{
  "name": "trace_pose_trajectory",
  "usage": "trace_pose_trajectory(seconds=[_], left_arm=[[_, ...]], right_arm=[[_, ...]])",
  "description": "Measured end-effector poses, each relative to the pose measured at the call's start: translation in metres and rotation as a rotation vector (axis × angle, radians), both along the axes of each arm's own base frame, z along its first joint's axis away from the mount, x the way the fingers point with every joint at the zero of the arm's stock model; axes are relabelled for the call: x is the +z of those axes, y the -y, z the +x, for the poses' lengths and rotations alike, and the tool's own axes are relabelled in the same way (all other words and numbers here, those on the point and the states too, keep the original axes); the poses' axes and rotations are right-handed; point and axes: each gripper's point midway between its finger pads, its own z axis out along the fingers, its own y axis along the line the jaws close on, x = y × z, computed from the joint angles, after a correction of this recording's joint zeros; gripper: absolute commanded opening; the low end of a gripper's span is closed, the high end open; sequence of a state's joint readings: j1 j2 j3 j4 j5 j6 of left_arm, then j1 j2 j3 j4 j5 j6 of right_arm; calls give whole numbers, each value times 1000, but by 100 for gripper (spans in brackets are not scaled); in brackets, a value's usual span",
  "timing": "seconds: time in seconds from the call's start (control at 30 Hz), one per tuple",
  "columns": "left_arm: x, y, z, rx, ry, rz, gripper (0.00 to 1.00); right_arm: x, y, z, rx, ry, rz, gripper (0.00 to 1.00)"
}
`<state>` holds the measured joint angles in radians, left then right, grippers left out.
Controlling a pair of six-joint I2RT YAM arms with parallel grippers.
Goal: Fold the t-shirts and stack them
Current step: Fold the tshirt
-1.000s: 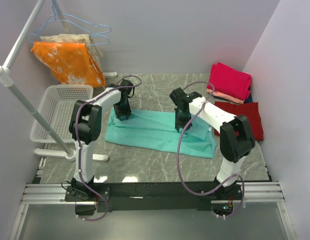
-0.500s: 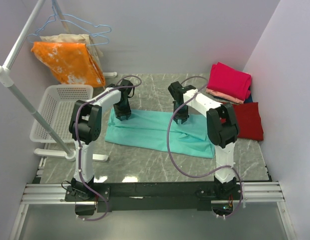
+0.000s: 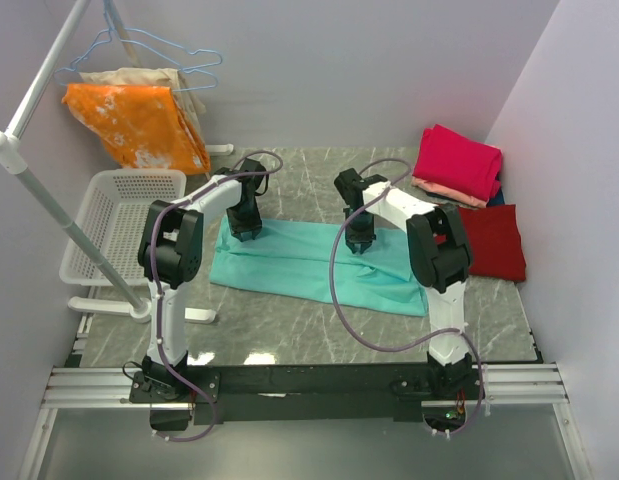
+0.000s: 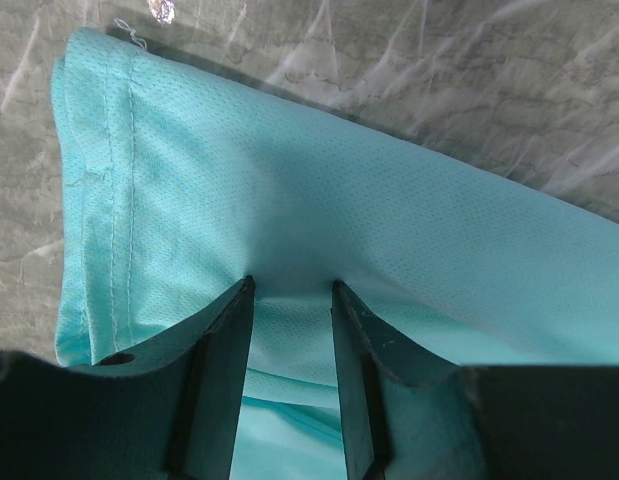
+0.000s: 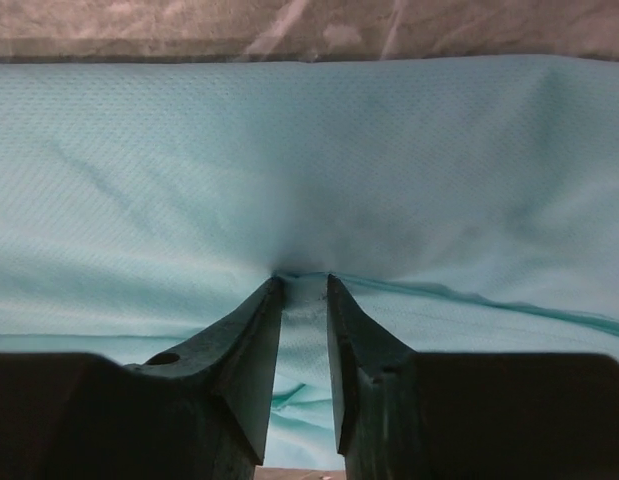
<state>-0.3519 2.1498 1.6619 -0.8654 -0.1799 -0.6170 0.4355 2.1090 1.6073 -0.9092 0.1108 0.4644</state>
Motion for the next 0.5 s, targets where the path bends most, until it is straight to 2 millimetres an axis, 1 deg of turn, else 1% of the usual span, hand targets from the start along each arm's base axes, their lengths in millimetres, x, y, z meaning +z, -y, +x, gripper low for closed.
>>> trace_pose_trajectory(seconds=[0.03, 0.07, 0.13, 0.17, 0.5], left_arm=[[0, 0, 0, 0, 0, 0, 43], [0, 0, 0, 0, 0, 0, 43], [0, 0, 0, 0, 0, 0, 44], [0, 0, 0, 0, 0, 0, 43], [0, 0, 0, 0, -1, 1, 43]], right_arm=[[-3, 0, 0, 2, -8, 0, 27], [-5, -1, -1, 3, -11, 1, 17], [-5, -1, -1, 8, -12, 2, 1], [-5, -1, -1, 11, -14, 2, 0], [1, 0, -2, 8, -4, 8, 0]])
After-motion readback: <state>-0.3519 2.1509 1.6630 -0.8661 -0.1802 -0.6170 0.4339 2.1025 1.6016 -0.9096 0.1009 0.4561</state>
